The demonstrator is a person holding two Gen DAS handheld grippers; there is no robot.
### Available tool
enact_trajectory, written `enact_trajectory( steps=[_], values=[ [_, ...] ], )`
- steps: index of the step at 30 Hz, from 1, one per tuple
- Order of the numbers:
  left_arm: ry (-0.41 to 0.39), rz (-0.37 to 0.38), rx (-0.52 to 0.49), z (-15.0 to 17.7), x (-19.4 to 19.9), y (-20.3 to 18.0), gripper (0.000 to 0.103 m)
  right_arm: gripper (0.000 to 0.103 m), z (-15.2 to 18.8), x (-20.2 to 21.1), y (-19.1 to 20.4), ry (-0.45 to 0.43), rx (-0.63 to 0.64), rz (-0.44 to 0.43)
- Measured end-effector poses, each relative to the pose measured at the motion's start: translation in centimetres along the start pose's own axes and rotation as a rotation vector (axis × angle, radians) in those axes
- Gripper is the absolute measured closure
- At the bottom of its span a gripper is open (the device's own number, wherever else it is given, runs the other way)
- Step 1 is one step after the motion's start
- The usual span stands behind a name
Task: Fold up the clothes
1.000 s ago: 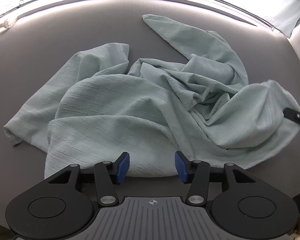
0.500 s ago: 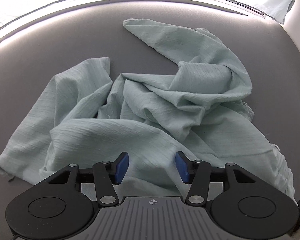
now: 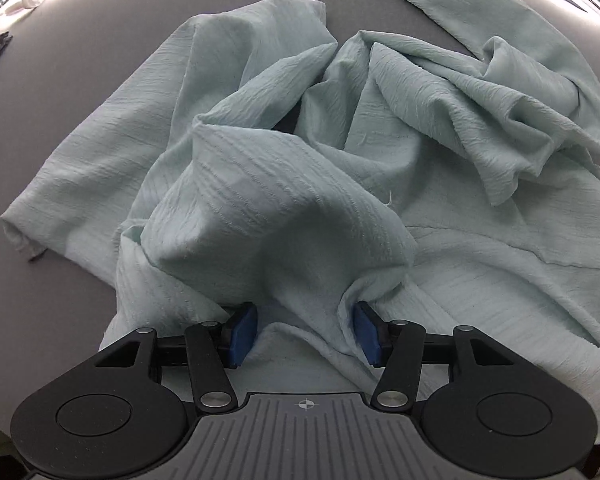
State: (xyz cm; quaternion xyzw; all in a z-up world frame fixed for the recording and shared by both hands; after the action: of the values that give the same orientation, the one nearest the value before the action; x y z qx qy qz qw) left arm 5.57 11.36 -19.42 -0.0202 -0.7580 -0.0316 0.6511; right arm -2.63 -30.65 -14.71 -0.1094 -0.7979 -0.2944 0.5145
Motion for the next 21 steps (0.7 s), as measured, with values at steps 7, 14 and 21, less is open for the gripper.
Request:
enact_trajectory(
  steps=[7,14,21],
  values=[
    [0.021,0.009,0.046,2.0,0.1,2.2,0.031,0.043,0.4,-5.1,4.6,0.107,0.220,-0.008],
    [0.049,-0.007,0.038,4.1,0.3,3.2,0.031,0.068,2.8,-4.6,5.5,0.170,0.327,-0.023],
    [-0.032,0.043,-0.009,3.2,2.9,3.1,0.032,0.079,7.7,-2.3,6.9,0.228,0.497,-0.042]
  ],
)
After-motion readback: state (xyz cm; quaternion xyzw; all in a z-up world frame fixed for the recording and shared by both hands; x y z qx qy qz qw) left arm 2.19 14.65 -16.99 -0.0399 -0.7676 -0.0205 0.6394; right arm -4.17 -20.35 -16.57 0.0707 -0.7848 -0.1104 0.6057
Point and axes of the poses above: each gripper's, at about its wrist camera, not at the fingertips, and x roughly against the way its jaws point, y to its left, z to its underside, the point moved 1 cm from there along -x, roughly the way its jaws point, and after that the axes turned 9 degrees about -x, right-handed, at the moved point
